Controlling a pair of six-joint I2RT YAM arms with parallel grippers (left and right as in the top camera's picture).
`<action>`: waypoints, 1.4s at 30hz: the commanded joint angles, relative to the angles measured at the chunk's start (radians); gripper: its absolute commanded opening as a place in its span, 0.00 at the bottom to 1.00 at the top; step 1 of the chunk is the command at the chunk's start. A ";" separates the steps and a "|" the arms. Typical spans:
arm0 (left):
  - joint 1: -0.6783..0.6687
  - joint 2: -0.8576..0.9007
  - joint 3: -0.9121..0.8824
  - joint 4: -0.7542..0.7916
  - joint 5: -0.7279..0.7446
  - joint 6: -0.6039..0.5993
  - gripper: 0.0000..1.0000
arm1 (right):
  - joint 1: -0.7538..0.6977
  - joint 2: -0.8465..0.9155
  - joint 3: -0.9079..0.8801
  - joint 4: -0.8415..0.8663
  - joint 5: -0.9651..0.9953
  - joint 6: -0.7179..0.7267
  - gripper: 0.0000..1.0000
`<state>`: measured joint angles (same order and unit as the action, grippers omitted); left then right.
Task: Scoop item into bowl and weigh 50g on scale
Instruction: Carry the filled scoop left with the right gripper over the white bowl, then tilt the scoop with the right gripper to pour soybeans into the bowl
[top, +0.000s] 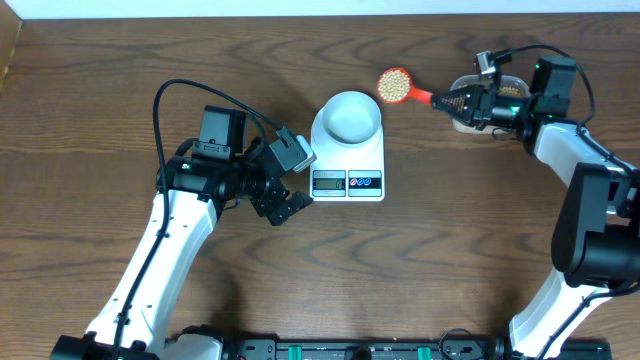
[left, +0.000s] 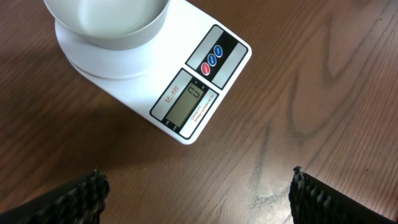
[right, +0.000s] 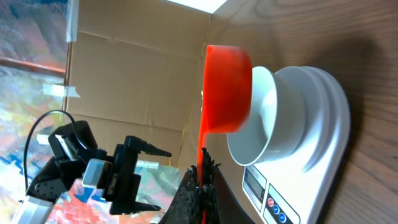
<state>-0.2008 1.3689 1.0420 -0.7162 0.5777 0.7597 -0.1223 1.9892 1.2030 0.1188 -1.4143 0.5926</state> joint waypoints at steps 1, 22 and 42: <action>0.003 0.000 0.023 0.000 0.013 0.006 0.95 | 0.028 0.005 0.005 0.005 -0.013 -0.027 0.01; 0.003 0.000 0.023 0.000 0.013 0.006 0.95 | 0.065 0.005 0.005 0.003 -0.006 -0.138 0.01; 0.003 0.000 0.023 0.000 0.013 0.006 0.95 | 0.066 0.005 0.005 0.004 0.002 -0.165 0.01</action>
<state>-0.2008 1.3689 1.0420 -0.7162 0.5777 0.7597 -0.0631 1.9892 1.2030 0.1204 -1.3975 0.4564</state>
